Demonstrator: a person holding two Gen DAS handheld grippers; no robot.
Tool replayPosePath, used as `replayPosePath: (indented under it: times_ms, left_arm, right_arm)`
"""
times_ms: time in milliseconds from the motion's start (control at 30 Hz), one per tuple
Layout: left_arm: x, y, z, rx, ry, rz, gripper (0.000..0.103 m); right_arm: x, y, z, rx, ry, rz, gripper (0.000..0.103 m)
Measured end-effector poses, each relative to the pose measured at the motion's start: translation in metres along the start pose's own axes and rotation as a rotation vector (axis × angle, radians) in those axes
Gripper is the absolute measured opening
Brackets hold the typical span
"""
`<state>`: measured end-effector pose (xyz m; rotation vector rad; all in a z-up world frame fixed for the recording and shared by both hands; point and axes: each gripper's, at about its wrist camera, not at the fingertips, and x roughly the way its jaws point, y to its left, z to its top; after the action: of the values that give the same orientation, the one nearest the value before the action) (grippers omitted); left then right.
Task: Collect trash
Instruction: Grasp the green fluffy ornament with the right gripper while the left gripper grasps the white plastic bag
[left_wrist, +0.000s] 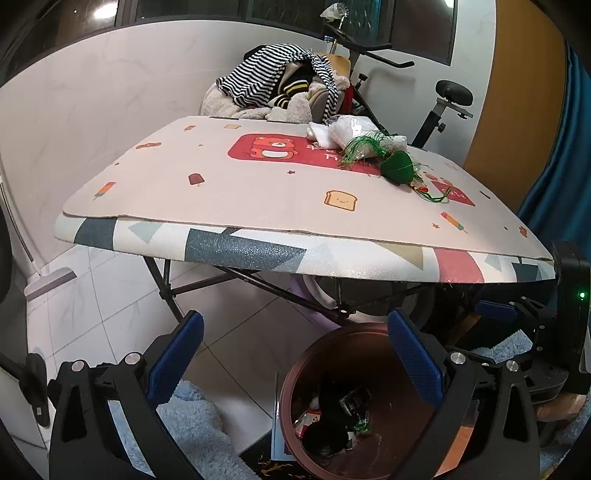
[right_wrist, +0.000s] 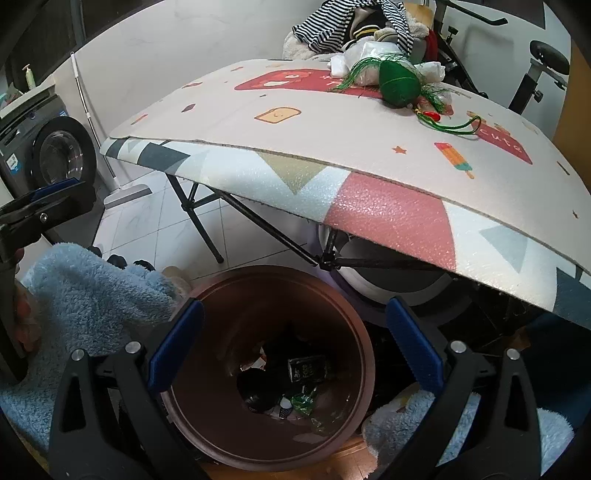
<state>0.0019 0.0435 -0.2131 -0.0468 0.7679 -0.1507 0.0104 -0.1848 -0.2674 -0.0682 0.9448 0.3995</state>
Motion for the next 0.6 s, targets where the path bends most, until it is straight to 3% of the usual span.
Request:
replayPosePath:
  times_ms: [367,600]
  left_arm:
    - [0.001,0.007,0.002,-0.039,0.001,-0.001,0.097]
    - [-0.005,0.016,0.021,-0.081,-0.03,-0.081,0.097]
  right_arm:
    - [-0.004,-0.007,0.002,0.027,-0.031,-0.017,0.097]
    - [-0.025,-0.026,0.013,0.101,-0.104,-0.015,0.097]
